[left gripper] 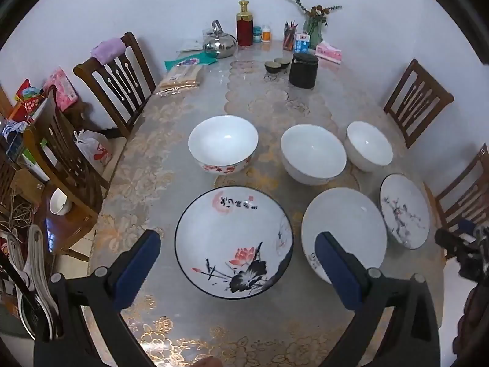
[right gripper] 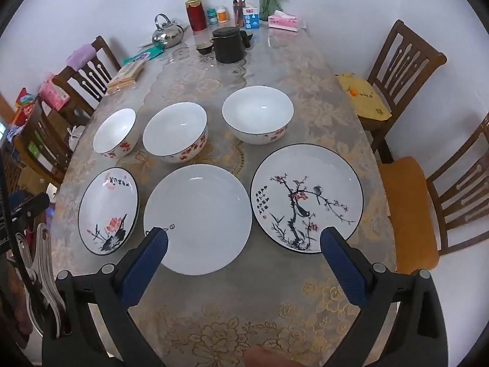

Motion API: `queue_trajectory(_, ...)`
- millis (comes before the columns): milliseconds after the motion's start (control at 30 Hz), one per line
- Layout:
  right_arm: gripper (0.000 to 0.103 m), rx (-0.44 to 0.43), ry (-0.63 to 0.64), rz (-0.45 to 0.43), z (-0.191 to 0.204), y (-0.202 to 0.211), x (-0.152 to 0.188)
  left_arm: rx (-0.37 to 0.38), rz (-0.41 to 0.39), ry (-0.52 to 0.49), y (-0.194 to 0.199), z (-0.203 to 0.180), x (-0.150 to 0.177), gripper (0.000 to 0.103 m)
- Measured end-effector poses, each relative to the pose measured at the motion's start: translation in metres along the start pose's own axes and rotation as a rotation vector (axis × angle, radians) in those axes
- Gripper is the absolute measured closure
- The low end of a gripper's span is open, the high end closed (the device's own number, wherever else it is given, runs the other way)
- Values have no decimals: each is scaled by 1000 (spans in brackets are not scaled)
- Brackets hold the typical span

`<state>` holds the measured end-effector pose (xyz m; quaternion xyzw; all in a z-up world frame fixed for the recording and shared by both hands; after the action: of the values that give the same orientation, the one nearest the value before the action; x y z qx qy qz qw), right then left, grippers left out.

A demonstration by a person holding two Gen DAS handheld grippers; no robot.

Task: Organize plates and bowls

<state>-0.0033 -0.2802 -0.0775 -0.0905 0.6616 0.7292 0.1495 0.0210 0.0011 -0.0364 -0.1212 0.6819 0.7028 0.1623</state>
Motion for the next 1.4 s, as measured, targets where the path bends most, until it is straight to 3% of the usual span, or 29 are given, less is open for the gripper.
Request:
queue_trajectory(800, 3, -69, 84, -13, 37, 7, 3, -7, 43, 30, -8, 9, 8, 0)
queue_trajectory(933, 3, -78, 107, 1, 43, 7, 2, 19, 15, 43, -7, 10, 8, 0)
queue_trajectory(1100, 3, -133, 95, 17, 48, 4, 0, 16, -2, 46, -10, 13, 7, 0)
queue_trajectory(1167, 3, -173, 81, 19, 51, 4, 0, 11, 33, 37, -13, 12, 8, 0)
queue_trajectory(1400, 4, -189, 87, 13, 58, 6, -3, 31, 36, 61, -12, 18, 7, 0)
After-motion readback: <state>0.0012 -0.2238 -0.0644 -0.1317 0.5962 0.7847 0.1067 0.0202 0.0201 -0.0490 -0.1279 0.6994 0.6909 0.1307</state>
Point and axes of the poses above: each gripper's, at about its wrist camera, not at the fingertips, and y roughly against the way its jaws point, z to its left, x to its underside, the point moved 4 cm from there along -y, roughly the way its jaws point, and after that the axes turned 8 degrees about z, right-handed, at the moved point
